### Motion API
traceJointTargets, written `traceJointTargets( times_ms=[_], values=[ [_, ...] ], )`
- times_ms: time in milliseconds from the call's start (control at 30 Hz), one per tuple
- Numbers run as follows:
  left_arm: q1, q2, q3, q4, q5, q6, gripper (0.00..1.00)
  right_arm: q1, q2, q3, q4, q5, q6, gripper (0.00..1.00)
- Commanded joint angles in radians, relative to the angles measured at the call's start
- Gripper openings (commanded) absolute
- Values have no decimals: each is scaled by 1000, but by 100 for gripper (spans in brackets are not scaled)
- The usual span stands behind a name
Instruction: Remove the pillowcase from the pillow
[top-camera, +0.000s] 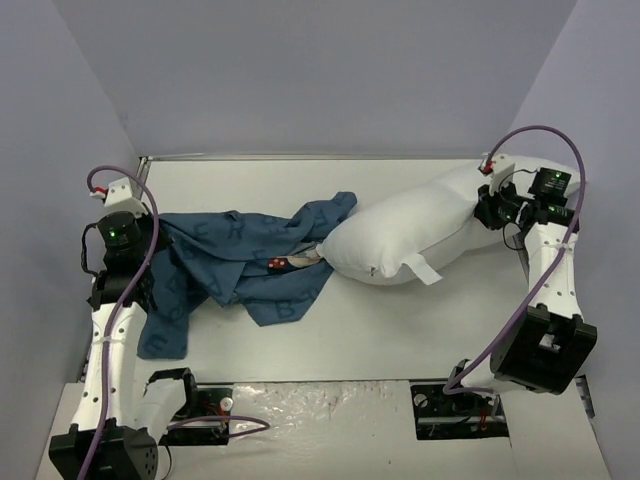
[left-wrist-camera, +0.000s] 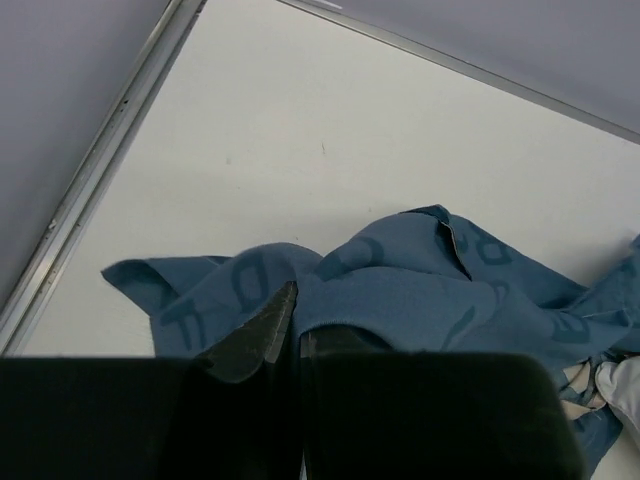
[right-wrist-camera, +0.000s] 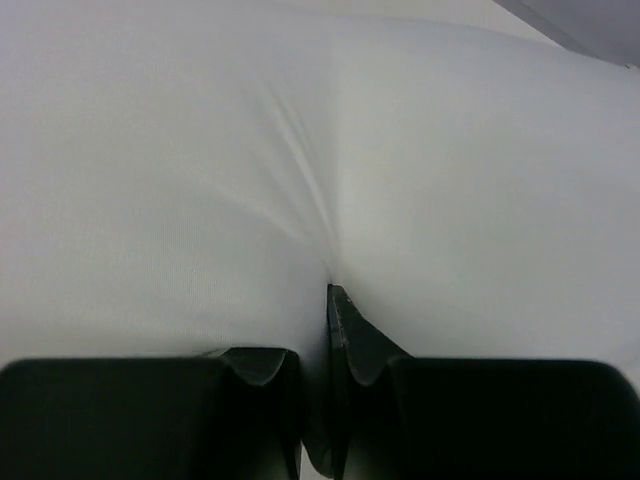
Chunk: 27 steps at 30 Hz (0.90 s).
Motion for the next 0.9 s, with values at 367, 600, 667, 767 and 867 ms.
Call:
traceJointTargets(
  times_ms=[367, 600, 667, 767, 867],
  values=[
    [-64, 291, 218, 105, 159, -35, 2, 78, 67, 461, 216, 67, 668, 0],
    [-127, 405, 405, 157, 312, -52, 2, 212, -19, 295, 349, 277, 800, 0],
    [-173, 440, 474, 136, 308, -43, 2, 243, -67, 232, 388, 366, 849, 0],
    [-196, 460, 500, 122, 305, -40, 2, 265, -99, 148, 457, 389, 898, 0],
    [-207, 451, 430, 139, 309, -60, 7, 271, -100, 94, 448, 296, 914, 0]
  ],
)
